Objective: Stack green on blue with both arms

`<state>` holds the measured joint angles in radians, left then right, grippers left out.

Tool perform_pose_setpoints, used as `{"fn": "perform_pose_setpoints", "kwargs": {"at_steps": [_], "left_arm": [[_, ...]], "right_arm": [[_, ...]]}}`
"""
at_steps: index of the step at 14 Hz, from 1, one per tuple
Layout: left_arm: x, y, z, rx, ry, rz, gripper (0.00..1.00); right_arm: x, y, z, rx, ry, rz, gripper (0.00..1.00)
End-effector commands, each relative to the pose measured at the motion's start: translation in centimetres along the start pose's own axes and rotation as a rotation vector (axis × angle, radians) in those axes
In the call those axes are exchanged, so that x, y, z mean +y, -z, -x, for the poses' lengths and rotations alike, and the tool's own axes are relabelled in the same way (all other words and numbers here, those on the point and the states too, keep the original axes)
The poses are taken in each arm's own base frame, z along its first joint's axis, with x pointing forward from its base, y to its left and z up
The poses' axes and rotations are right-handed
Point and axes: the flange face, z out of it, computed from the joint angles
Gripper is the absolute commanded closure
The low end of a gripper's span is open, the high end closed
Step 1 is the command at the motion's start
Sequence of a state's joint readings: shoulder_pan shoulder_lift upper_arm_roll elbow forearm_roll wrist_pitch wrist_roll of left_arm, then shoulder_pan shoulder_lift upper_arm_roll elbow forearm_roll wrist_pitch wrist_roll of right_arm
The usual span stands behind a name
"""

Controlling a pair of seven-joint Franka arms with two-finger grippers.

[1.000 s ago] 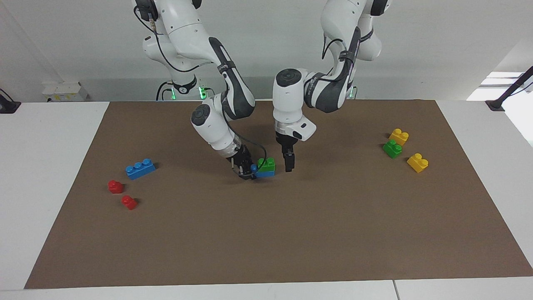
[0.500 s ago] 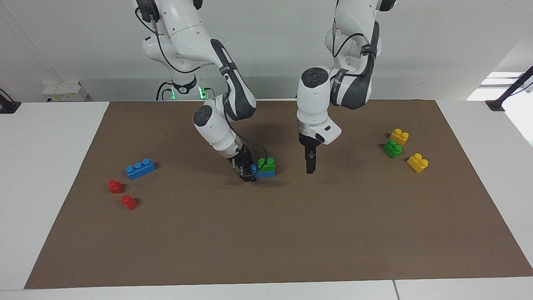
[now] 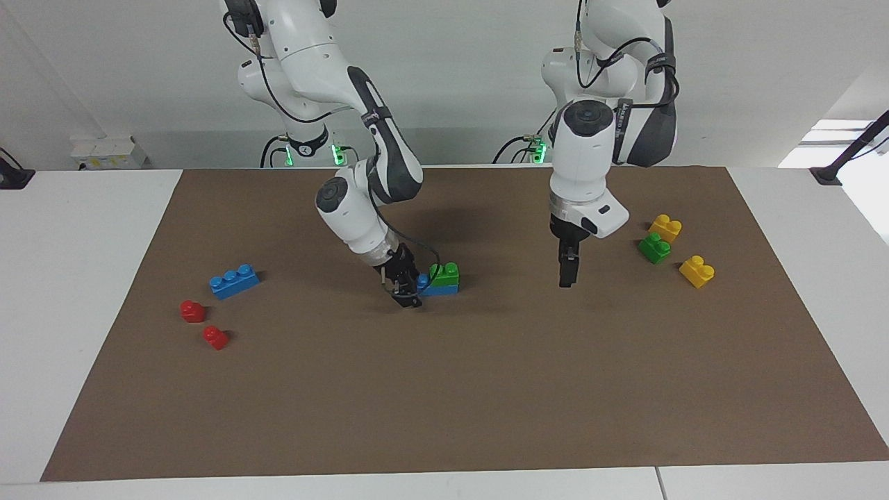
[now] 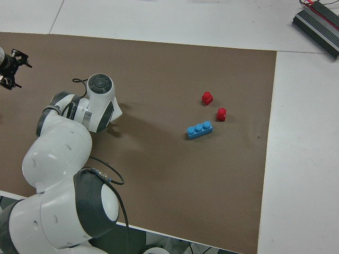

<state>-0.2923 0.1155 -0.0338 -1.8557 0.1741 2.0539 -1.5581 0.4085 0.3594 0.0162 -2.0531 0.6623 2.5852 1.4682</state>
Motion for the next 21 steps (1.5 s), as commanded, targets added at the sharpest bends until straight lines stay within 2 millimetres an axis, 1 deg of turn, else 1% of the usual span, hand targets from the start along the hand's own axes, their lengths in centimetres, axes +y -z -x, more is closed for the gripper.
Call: {"fn": "perform_pose_setpoints", "kwargs": {"at_steps": [1, 3, 4, 5, 6, 7, 8, 10, 12, 14, 15, 16, 18, 21], "left_arm": [[-1.7, 1.2, -3.0, -0.022, -0.118, -0.012, 0.0], [-2.7, 1.8, -5.8, -0.034, -0.201, -0.016, 0.0], [-3.2, 2.1, -7.1, -0.034, -0.262, -0.017, 0.0], [-3.8, 2.7, -8.5, -0.046, -0.306, -0.01, 0.0], [-4.3, 2.9, -9.7, -0.062, -0.358, -0.003, 0.0], [-4.9, 3.3, -11.0, -0.069, -0.423, -0.007, 0.0], [-5.5, 3.6, -12.0, -0.074, -0.494, -0.012, 0.0], [-6.3, 4.1, -13.5, -0.088, -0.62, -0.018, 0.0], [-6.9, 5.0, -14.5, -0.109, -0.804, -0.023, 0.0], [-8.3, 5.5, -16.7, -0.137, -0.984, -0.037, 0.0], [-8.7, 6.1, -16.8, -0.146, -1.057, -0.038, 0.0], [-9.0, 6.6, -16.9, -0.153, -1.09, -0.036, 0.0], [-9.1, 8.1, -16.6, -0.187, -1.084, -0.021, 0.0], [-8.7, 10.8, -16.0, -0.222, -1.107, -0.033, 0.0]], "right_arm": [[-0.7, 2.1, -1.5, -0.033, 0.008, 0.012, 0.19], [-1.3, 3.4, -3.6, -0.044, 0.034, 0.032, 0.19], [-1.8, 4.4, -5.0, -0.051, 0.046, 0.039, 0.19], [-2.0, 5.6, -6.0, -0.063, 0.06, 0.047, 0.19], [-2.6, 7.2, -7.0, -0.073, 0.07, 0.054, 0.19], [-3.2, 9.5, -7.9, -0.086, 0.083, 0.058, 0.18], [-3.7, 11.8, -8.4, -0.091, 0.136, 0.076, 0.14], [-5.0, 16.0, -9.8, -0.043, 0.26, 0.115, 0.14], [-6.0, 19.7, -9.9, 0.012, 0.4, 0.152, 0.14], [-6.2, 22.5, -9.9, 0.037, 0.538, 0.178, 0.14], [-6.0, 23.4, -9.7, 0.036, 0.606, 0.177, 0.14], [-5.8, 24.2, -9.9, 0.044, 0.672, 0.185, 0.14], [-5.5, 25.6, -10.1, 0.08, 0.795, 0.196, 0.14], [-5.3, 27.0, -10.3, 0.133, 0.997, 0.224, 0.14]]}}
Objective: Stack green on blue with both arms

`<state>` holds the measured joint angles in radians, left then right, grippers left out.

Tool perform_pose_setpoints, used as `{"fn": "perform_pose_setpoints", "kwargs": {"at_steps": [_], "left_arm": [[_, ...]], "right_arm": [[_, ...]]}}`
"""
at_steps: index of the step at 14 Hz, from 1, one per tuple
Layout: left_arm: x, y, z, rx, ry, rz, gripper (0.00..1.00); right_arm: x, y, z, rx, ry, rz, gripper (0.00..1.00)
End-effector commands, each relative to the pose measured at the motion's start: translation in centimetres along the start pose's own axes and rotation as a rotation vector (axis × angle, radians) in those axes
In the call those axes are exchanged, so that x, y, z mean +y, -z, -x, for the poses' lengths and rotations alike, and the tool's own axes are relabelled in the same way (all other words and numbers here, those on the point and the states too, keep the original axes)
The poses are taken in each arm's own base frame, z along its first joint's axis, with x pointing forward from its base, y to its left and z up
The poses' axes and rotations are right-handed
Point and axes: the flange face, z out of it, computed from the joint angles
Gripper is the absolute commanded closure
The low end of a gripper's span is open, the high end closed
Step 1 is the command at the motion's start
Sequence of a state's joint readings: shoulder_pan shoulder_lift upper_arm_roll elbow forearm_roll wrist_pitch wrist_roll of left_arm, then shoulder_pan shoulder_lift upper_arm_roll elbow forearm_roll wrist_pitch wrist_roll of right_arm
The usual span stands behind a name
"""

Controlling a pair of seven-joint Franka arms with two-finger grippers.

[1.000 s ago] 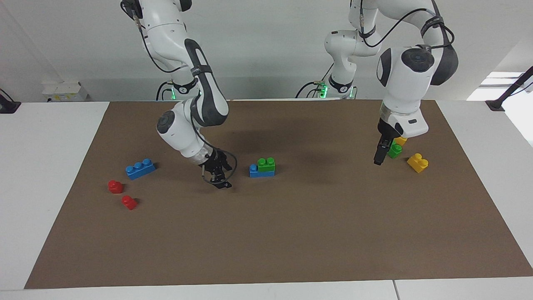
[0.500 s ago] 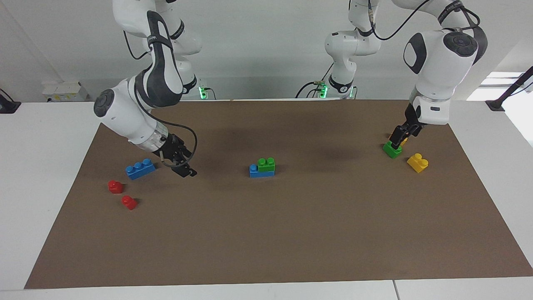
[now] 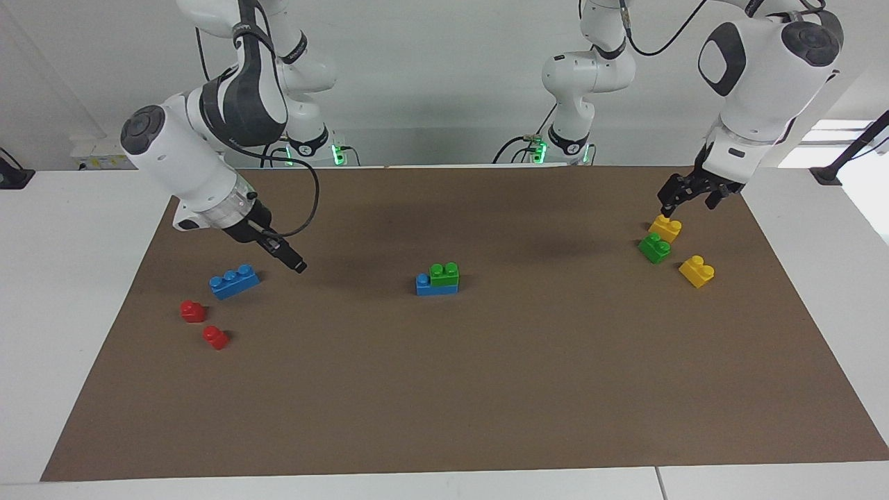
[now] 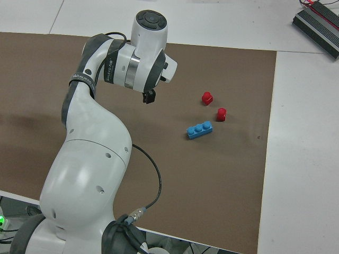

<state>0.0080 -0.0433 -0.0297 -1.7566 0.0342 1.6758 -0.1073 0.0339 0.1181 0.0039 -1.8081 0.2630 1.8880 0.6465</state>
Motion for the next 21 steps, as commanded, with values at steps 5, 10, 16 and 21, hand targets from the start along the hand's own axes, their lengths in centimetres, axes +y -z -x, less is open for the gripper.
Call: {"fn": "perform_pose_setpoints", "kwargs": {"at_steps": [5, 10, 16, 21], "left_arm": [[2.1, 2.4, 0.9, -0.047, -0.07, 0.01, 0.0], [2.4, 2.4, 0.4, 0.0, -0.059, 0.034, 0.0], [2.5, 2.7, -0.1, 0.034, -0.048, 0.073, 0.0], [2.6, 2.6, 0.1, 0.021, -0.053, 0.072, 0.0]], "right_arm": [[1.2, 2.7, 0.2, 0.095, 0.29, 0.1, 0.01], [1.6, 5.4, 1.1, 0.141, 0.531, 0.134, 0.01], [3.3, 9.8, 3.0, 0.094, 0.589, 0.18, 0.0], [3.7, 14.1, 2.7, 0.072, 0.601, 0.216, 0.0]]}}
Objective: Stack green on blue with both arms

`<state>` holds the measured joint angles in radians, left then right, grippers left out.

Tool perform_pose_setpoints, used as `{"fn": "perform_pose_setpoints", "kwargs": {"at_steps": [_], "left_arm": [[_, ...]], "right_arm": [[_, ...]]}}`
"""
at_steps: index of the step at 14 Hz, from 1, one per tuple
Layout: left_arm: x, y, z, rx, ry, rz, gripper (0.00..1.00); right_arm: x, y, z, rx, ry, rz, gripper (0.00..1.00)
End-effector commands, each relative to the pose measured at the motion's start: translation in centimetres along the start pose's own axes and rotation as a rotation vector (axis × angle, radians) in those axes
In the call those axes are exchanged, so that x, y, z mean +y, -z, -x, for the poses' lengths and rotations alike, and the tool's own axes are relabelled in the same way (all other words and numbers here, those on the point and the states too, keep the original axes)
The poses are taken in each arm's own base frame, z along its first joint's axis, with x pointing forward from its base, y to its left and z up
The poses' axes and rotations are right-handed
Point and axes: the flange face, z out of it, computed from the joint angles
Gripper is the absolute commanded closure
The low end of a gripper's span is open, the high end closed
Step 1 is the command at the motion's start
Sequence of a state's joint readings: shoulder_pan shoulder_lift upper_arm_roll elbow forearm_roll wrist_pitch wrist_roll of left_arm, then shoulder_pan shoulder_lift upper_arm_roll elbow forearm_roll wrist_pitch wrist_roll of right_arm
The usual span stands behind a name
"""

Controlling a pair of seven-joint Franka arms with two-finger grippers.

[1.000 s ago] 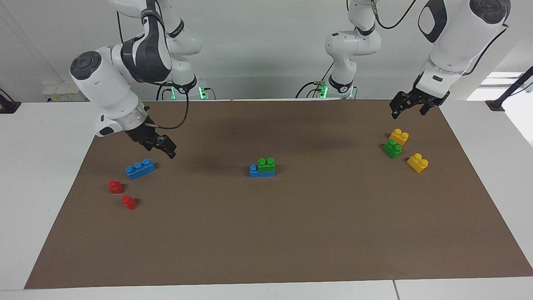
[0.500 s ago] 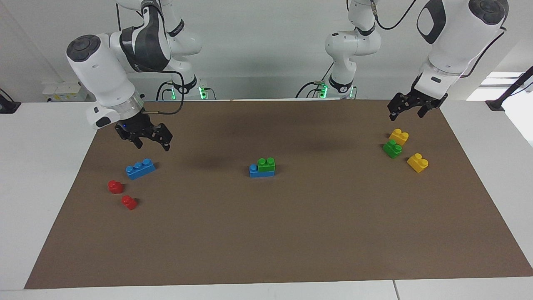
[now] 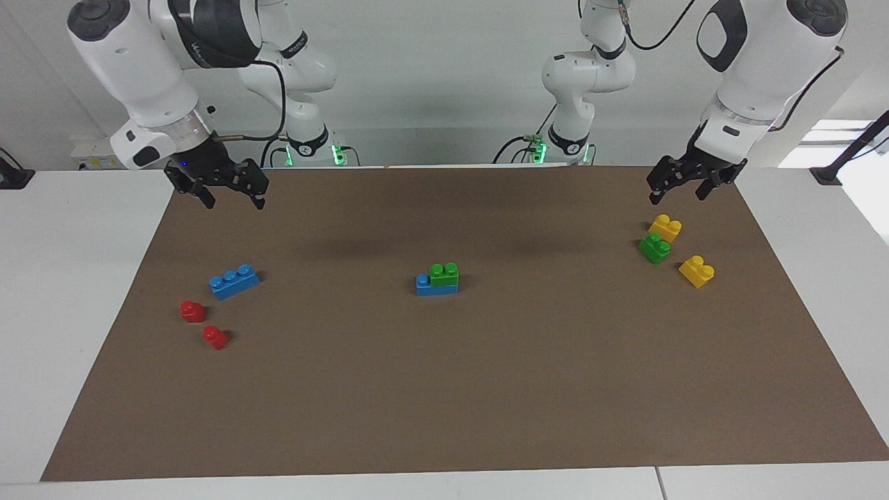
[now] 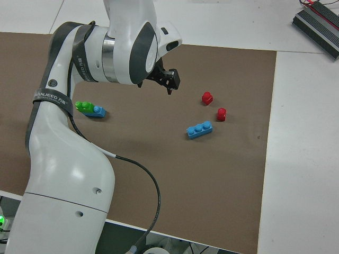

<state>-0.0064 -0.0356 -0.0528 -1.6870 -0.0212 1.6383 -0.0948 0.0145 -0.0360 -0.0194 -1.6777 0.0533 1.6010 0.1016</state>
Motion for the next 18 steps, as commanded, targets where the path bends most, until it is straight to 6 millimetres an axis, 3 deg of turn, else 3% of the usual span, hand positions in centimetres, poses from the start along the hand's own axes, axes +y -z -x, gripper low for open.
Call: {"fn": "perform_pose_setpoints", "kwargs": {"at_steps": [1, 18], "left_arm": [[0.1, -0.1, -0.1, 0.004, -0.008, 0.016, 0.0], [0.2, -0.1, -0.1, 0.009, -0.011, 0.017, 0.0]], "right_arm": [[0.8, 1.7, -1.1, -0.001, 0.019, 0.043, 0.0], [1.1, 2.9, -2.0, 0.017, 0.014, 0.063, 0.0]]}}
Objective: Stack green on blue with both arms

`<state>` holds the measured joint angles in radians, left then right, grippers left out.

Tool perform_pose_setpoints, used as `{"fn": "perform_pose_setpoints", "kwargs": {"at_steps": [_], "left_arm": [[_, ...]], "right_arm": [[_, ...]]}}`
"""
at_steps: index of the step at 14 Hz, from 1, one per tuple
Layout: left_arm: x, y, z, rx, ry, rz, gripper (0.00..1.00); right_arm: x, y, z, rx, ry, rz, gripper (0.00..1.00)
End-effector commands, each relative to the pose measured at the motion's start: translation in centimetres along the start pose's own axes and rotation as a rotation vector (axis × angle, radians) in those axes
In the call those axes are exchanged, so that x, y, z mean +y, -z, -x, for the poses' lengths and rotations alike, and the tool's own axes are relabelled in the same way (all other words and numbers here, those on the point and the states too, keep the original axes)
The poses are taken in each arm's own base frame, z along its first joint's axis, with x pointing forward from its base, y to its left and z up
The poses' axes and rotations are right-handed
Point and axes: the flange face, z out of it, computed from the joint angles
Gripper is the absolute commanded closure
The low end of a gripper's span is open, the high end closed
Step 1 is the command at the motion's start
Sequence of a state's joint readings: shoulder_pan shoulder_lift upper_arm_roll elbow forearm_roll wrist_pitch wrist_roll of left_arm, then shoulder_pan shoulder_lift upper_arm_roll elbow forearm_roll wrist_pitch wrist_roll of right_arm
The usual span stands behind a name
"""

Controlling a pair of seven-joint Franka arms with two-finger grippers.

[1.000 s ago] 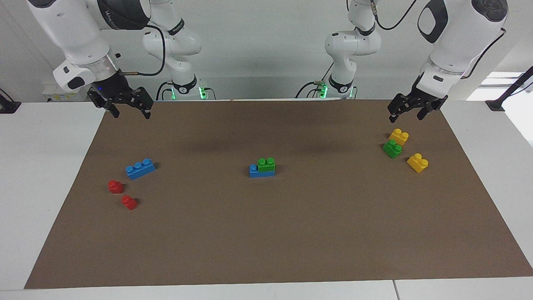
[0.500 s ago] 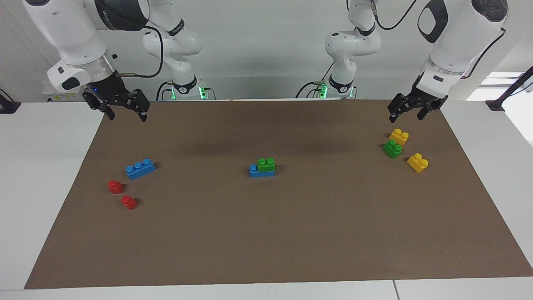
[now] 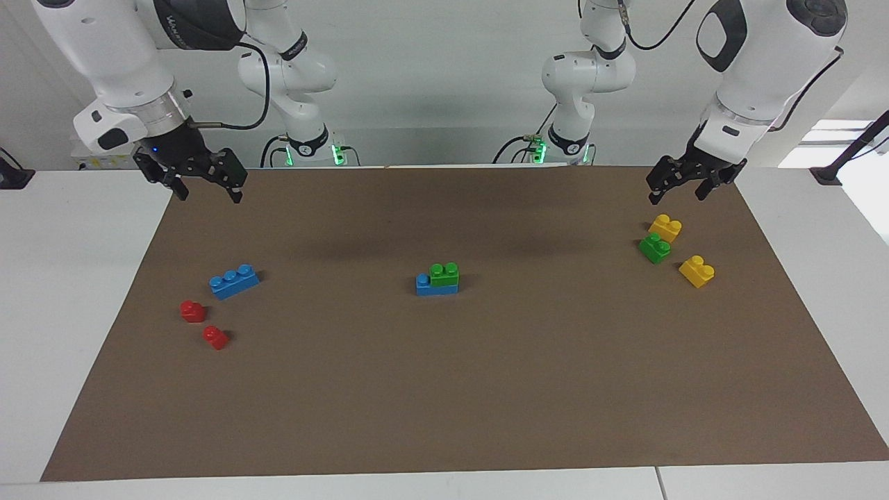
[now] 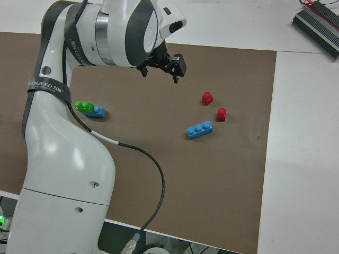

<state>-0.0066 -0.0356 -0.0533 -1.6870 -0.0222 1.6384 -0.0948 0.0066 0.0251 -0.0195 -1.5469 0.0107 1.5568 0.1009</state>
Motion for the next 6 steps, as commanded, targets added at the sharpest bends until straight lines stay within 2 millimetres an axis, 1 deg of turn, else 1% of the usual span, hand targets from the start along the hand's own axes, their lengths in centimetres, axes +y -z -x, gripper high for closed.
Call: {"fn": "perform_pose_setpoints", "kwargs": {"at_steps": [1, 2, 4, 6], "left_arm": [[0.14, -0.06, -0.12, 0.009, -0.011, 0.016, 0.0], [0.14, -0.07, -0.11, 0.007, -0.011, 0.016, 0.0], [0.14, -0.07, -0.11, 0.007, -0.011, 0.016, 0.0], [0.14, -0.04, -0.14, 0.01, -0.009, 0.016, 0.0]], "right_arm": [[0.52, 0.25, -0.29, -0.012, 0.02, 0.022, 0.0], [0.52, 0.11, -0.35, -0.014, 0.02, 0.023, 0.0], [1.23, -0.05, -0.51, -0.016, 0.009, 0.026, 0.0], [1.24, -0.2, -0.5, -0.019, 0.007, 0.026, 0.0]]}}
